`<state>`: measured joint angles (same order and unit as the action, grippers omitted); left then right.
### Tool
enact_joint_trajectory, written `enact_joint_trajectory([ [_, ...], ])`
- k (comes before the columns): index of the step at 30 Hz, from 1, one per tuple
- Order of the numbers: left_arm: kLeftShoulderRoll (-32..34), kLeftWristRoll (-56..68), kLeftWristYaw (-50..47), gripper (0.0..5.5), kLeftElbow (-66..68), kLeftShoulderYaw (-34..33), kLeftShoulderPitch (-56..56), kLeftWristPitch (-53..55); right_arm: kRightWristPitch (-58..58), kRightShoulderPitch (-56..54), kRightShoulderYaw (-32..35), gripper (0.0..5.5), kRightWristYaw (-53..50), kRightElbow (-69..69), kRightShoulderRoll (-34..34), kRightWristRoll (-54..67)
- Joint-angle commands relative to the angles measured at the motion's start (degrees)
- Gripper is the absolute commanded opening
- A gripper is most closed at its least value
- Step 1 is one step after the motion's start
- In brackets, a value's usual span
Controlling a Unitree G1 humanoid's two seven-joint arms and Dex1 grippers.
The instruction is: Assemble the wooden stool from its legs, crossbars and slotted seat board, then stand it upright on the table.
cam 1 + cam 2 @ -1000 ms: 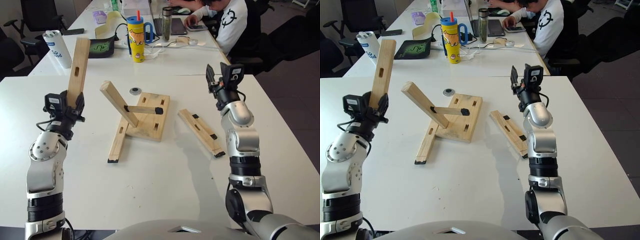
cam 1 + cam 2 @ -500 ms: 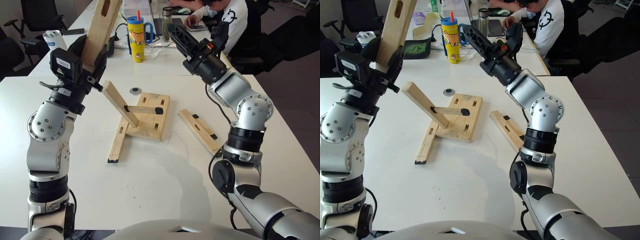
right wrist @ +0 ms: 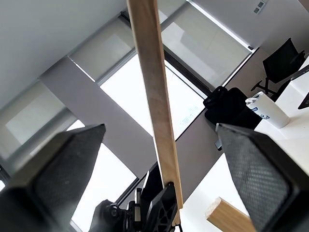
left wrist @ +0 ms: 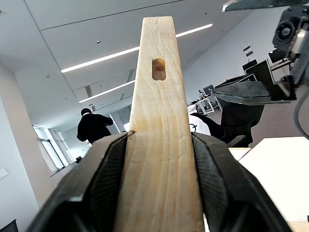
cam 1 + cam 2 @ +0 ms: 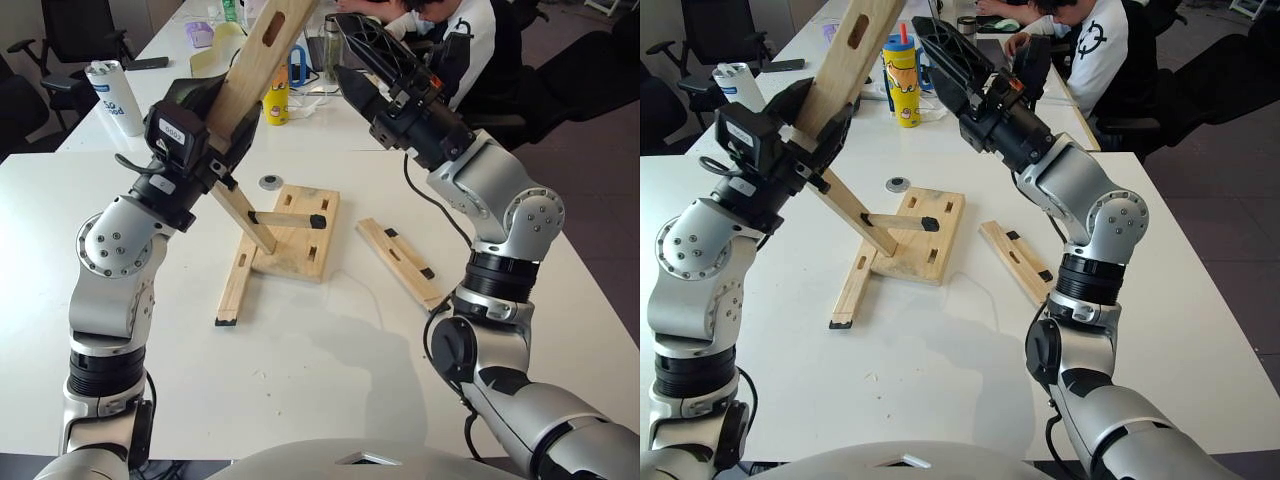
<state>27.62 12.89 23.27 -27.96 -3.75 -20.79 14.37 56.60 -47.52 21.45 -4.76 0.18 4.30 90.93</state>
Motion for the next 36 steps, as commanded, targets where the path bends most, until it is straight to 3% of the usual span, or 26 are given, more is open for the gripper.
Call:
enact_joint_trajectory([
  [1,0.4,1.0,2.5,2.03,-1.5,1.8,1.8,1.0,-2.7,-0.2,-0.8,4.26,-1.3,0.5,-0.5,1.3],
  [8,1.1,2.6,6.3,2.03,-2.6,3.6,4.3,3.9,-6.1,-0.1,-2.0,4.26,-1.3,0.2,-1.3,1.9],
  [27,-2.6,1.5,4.3,2.03,-1.0,5.5,7.1,3.5,-5.5,-1.3,-3.9,1.1,8.1,6.5,6.5,-6.6],
  [36,-3.2,1.3,3.0,2.03,-1.3,4.6,7.5,3.7,-4.5,-1.7,-4.2,1.07,9.4,6.3,6.2,-7.3],
])
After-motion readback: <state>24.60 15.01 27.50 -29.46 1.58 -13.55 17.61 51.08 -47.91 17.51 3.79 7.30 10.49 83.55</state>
